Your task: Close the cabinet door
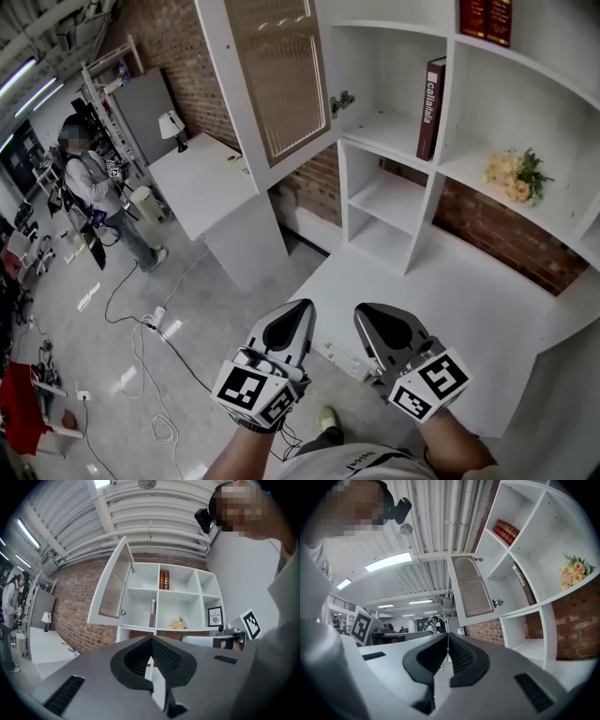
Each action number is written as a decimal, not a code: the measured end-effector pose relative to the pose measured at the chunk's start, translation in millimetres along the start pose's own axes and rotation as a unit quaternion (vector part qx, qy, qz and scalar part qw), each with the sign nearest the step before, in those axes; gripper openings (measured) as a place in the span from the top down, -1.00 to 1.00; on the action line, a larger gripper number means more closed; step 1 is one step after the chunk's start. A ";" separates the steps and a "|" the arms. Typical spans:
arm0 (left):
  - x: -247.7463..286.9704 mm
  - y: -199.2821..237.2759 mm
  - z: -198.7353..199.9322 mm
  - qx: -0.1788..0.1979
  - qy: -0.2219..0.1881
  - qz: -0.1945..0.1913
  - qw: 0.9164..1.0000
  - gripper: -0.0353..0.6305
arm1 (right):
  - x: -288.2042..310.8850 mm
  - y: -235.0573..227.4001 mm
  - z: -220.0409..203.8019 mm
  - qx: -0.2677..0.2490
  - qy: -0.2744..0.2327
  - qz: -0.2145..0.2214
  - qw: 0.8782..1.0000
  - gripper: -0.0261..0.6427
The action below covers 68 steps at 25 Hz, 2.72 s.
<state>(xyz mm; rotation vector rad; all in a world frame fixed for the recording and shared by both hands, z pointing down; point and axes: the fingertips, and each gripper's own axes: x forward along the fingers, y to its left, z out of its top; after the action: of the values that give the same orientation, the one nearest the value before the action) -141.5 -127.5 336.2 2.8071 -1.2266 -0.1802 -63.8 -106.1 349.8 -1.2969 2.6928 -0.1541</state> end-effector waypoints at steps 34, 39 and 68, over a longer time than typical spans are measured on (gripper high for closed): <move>138.0 241.2 79.8 0.042 -0.066 0.080 0.994 0.39 | 164.1 -67.9 13.0 -0.013 0.004 0.026 1.000 0.87; 153.3 246.7 79.7 0.047 -0.061 0.067 0.995 0.38 | 165.2 -75.7 9.0 -0.008 0.008 0.011 1.000 0.87; 162.1 187.6 72.0 0.074 -0.040 0.028 0.996 0.64 | 146.5 -93.2 27.1 0.002 -0.021 -0.022 1.000 0.87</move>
<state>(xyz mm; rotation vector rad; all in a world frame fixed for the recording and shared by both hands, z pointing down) -178.3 -375.2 273.5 2.9124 -1.3881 -0.2071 -77.6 -279.5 324.7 -1.3427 2.6303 -0.1351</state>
